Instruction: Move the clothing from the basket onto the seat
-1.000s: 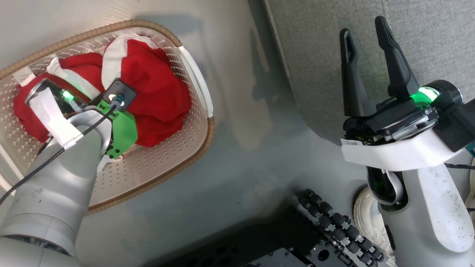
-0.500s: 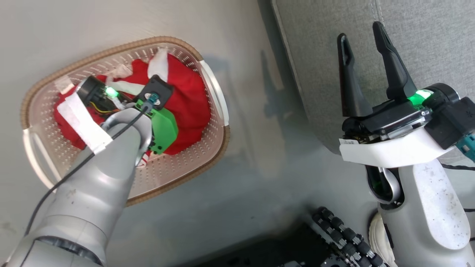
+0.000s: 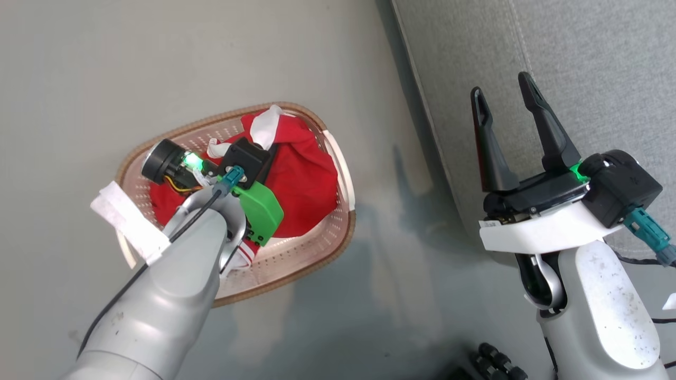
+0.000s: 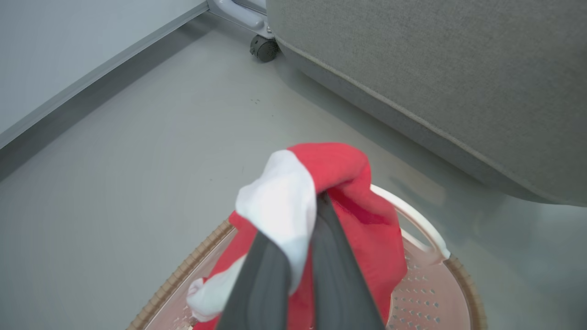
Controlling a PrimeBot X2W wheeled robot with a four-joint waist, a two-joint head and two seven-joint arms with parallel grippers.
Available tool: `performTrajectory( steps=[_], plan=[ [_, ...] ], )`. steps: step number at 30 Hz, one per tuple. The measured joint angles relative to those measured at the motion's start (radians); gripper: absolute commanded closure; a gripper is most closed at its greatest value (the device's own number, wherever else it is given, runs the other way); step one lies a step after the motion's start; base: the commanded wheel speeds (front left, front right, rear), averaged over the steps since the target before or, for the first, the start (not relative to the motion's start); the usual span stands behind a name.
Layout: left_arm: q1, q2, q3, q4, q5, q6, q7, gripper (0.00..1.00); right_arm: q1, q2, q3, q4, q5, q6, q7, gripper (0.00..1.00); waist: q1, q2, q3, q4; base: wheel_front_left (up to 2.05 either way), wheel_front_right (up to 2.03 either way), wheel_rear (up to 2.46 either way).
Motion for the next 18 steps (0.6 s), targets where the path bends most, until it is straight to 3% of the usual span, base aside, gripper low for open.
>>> performTrajectory(
  steps=[18],
  plan=[
    [0.205, -0.015, 0.179, -0.338, -0.02, 0.017, 0.0, 1.0, 0.119, 0.0, -0.013, 0.056, -0.019, 0.0, 0.0, 0.0, -0.0001, 0.0, -0.284, 0.094, 0.0, 0.0, 0.0]
  ],
)
